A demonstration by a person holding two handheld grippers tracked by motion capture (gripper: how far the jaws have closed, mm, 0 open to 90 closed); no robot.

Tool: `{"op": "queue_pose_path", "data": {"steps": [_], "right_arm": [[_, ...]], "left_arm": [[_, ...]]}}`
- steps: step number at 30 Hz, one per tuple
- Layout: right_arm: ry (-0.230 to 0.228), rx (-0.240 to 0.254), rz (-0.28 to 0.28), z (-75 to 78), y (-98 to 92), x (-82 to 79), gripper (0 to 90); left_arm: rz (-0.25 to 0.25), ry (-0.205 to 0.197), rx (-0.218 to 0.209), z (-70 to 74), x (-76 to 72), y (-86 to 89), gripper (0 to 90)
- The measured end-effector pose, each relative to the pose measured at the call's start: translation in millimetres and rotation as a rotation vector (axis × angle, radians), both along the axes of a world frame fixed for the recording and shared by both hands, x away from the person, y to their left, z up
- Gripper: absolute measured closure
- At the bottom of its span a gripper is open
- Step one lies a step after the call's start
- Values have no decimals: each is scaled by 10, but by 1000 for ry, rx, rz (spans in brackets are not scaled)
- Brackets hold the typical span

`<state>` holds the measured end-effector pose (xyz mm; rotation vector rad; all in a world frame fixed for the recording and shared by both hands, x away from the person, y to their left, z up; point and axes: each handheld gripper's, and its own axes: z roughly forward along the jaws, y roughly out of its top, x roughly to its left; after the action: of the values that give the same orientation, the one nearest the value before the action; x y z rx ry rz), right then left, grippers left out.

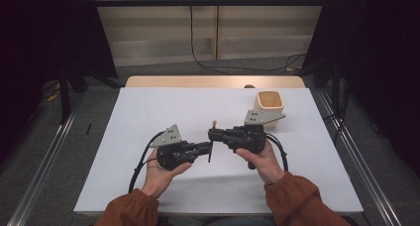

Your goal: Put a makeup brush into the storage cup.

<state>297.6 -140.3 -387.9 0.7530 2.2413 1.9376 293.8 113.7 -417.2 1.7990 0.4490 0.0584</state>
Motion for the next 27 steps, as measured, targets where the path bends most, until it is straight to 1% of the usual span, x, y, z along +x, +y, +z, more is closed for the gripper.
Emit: {"op": "queue_pose_path", "data": {"steps": [1,2,3,6,9,10,11,12,13,14,15,16,17,18,19,20,22,23,25,26,27], "right_arm": [[-6,1,5,3,-5,2,846],[-6,3,7,7,-8,1,846],[-8,2,5,11,-9,-1,846],[-16,2,11,20,-14,-7,846],[-14,-5,12,15,-13,-7,846],[-14,-6,12,13,-11,-6,846],[-19,-7,17,15,-4,-10,846],[-23,-9,19,19,-1,-13,846],[-23,-9,19,19,-1,-13,846],[-26,-9,19,23,0,-15,846],[-26,-8,17,28,-3,-14,846],[-30,-10,14,34,-15,-12,846],[-30,-10,14,34,-15,-12,846],[-32,-8,11,35,-27,-9,845],[-32,-8,11,35,-27,-9,845],[-34,-11,8,36,-32,-6,846],[-34,-11,10,35,-37,-4,845],[-34,-11,5,34,-42,-6,845],[-33,-7,2,36,-42,-6,845],[-33,-7,2,36,-42,-6,845],[-36,-10,1,39,-39,-6,845]], "left_arm": [[2,-2,3,1,-1,-4,829],[8,-1,9,1,0,-8,776],[14,8,13,-3,5,-13,743],[19,13,22,-12,7,-25,676],[37,12,23,-10,5,-31,555],[46,15,23,-8,6,-29,498],[52,16,26,-5,8,-25,385],[75,20,18,-1,15,-17,323],[75,20,18,-1,15,-17,284],[80,19,19,4,20,-7,284],[86,16,19,6,23,-1,263],[99,16,20,7,23,0,179],[102,16,22,7,24,1,179],[105,15,28,6,27,2,120],[110,13,29,3,28,-2,120],[110,16,28,0,31,-3,94],[106,35,30,-6,49,-3,49],[103,38,34,-7,54,-1,33],[97,49,43,-4,58,-2,21],[100,40,45,2,52,-2,21],[108,21,57,8,46,0,21]]}}
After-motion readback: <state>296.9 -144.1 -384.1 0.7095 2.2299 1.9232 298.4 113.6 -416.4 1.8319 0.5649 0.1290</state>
